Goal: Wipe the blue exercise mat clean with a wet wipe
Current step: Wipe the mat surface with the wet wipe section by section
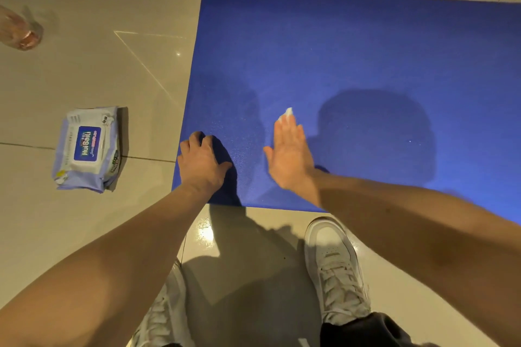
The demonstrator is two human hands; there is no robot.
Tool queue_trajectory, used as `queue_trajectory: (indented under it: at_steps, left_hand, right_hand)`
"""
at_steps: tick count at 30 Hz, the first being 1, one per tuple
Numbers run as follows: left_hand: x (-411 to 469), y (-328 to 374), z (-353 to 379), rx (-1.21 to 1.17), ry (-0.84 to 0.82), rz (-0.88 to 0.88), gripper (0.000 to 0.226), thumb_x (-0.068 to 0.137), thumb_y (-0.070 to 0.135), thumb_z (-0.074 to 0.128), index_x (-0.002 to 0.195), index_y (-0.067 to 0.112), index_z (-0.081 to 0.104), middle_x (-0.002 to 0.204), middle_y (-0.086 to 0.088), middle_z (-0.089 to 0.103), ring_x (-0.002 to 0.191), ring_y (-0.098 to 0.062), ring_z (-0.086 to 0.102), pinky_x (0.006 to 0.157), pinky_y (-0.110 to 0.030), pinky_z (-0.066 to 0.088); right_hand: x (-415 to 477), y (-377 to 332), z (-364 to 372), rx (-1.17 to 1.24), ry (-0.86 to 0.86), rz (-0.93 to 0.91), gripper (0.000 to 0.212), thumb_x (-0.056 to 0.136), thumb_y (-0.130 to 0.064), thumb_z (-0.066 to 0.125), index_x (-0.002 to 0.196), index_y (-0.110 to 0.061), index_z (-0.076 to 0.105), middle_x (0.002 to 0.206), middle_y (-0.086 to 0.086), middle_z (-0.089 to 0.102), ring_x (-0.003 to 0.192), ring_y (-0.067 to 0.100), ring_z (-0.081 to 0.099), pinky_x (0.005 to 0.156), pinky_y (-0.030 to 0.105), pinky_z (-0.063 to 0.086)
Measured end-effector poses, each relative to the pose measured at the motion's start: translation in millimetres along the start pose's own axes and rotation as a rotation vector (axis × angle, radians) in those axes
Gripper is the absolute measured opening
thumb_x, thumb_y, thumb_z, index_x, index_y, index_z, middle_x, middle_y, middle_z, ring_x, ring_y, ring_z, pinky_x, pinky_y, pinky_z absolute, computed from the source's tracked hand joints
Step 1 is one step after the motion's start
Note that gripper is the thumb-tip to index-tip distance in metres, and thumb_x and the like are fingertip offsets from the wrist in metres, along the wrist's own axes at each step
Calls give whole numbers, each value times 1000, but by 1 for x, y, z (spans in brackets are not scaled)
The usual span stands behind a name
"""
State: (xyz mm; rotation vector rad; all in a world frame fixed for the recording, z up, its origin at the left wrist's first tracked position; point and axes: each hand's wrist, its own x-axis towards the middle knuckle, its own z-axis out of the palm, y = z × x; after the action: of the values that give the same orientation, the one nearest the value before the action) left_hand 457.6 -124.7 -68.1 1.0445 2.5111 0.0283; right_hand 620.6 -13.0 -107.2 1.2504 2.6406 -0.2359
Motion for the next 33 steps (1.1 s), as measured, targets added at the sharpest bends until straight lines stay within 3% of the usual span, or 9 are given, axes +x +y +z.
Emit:
queue_trajectory:
  at_steps: [4,6,8,14,21,23,26,28,33]
  left_hand:
    - [-3,2,1,9,2,-25,78,84,44,76,147,16,40,156,-8,30,139,-35,29,110,-48,35]
    - [-4,3,1,5,7,-29,77,84,43,75,147,16,41,156,-7,30,139,-35,29,110,-48,35]
    - [-4,2,2,3,15,-23,75,85,44,75,146,17,42,155,-7,30,138,-35,29,110,-47,35]
    - [-5,1,2,15,7,-35,75,86,47,73,147,17,41,155,-7,31,139,-35,29,112,-48,36]
    - [-10,-2,4,17,8,-21,74,85,46,74,147,18,42,155,-7,31,137,-36,30,111,-49,36]
    - [-12,-2,5,-9,9,-13,74,85,45,74,147,19,43,155,-7,32,138,-36,30,111,-49,35]
    - [-18,6,2,-117,34,38,70,85,44,74,145,22,46,152,-3,40,138,-33,31,107,-47,35]
    - [-22,17,-2,-224,40,82,65,88,42,73,144,21,48,146,-2,47,135,-32,34,106,-45,35]
    - [-30,38,-5,-659,-118,86,37,97,30,60,131,18,62,125,2,66,119,-20,59,105,-40,47]
  right_hand:
    - [-35,-35,7,-24,-76,-279,71,110,-45,15,159,0,-9,167,18,-18,153,33,-23,127,47,-1]
    - [-32,-22,12,-43,4,-370,68,109,-43,16,160,0,3,169,18,-6,157,30,-9,128,45,5]
    - [-21,5,13,-90,107,-317,66,108,-40,23,159,1,19,168,19,13,157,30,11,127,45,15]
    - [-4,56,-2,27,-42,-15,69,110,-38,26,160,2,1,169,20,-6,157,33,-11,128,45,0]
    - [-49,-19,4,39,-131,-229,71,111,-37,26,160,1,-8,167,19,-17,154,31,-22,127,43,-4]
    - [-48,-15,-8,288,-100,-253,70,106,-26,46,160,1,11,170,16,1,158,26,-9,128,40,0]
    - [-49,-7,-33,776,-20,-153,58,93,0,63,148,-1,45,146,8,54,147,21,32,117,32,33]
    - [-47,-4,-44,925,-37,-24,52,95,1,62,145,-6,52,129,0,63,130,16,49,103,15,38]
    - [-42,-4,-45,1096,-78,101,32,97,-1,59,127,-12,65,117,2,67,107,20,62,86,19,51]
